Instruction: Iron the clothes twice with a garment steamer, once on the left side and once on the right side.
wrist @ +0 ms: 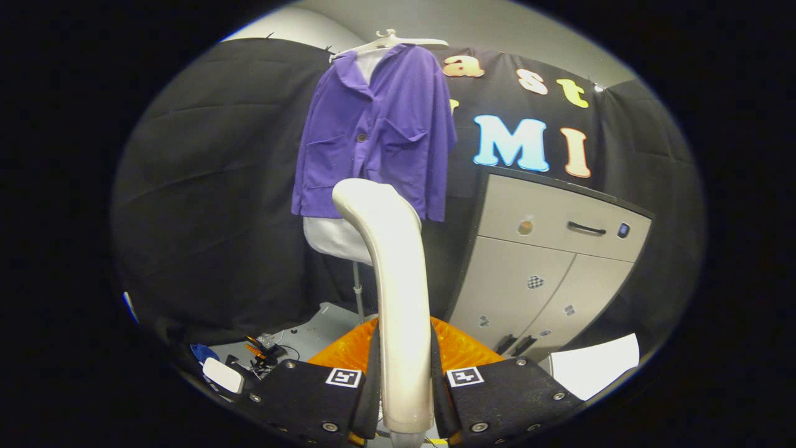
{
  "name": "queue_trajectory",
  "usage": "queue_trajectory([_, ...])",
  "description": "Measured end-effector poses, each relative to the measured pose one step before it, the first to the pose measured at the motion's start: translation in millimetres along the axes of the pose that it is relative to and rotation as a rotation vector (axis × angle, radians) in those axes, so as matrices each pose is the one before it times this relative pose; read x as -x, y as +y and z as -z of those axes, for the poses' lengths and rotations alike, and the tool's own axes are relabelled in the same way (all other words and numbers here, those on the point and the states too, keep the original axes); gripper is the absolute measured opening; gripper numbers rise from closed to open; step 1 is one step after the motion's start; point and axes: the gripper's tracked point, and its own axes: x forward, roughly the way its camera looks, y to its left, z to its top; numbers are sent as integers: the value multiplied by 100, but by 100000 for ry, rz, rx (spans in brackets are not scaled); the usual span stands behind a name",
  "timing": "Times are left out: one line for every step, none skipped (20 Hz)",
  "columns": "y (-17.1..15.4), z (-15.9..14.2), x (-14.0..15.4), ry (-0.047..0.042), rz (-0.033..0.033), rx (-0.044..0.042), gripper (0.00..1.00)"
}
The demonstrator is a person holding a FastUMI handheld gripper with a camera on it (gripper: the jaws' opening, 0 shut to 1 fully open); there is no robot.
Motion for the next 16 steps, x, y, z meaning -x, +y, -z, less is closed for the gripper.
queue_trajectory([-1545,-33,1054,-1077,2445,-1533,36])
queue_trajectory([-1561,-110,1083,-524,2211,-1988,35])
queue_trajectory([-1225,-23,966,-725,1571,-2092,35])
queue_trajectory([-1082,-189,840,-758,1625,-1756,36])
queue_trajectory([-776,-303,1201,-967,1619,-1610,36])
queue_trajectory([-1122,-451,1027,-1566,1248,-1922,35])
queue_trajectory([-944,-824,918,-3387,732,-1922,35])
queue_trajectory([-1012,-747,820,-2268,1022,-750,35])
queue_trajectory([-1019,-337,795,-1187,1083,-338,35])
queue_trajectory([-932,-548,781,-1873,760,-1137,35])
queue_trajectory([-914,-730,888,-1715,960,-1419,36])
queue_trajectory([-1005,-848,871,-2875,1245,-1133,35])
queue_trajectory([-932,-1099,593,-3881,1081,-323,35])
queue_trajectory([-841,-486,389,-892,690,-239,35])
queue_trajectory([-681,-620,480,-706,363,-122,35])
queue_trajectory([-617,-466,387,-1882,1457,-268,35])
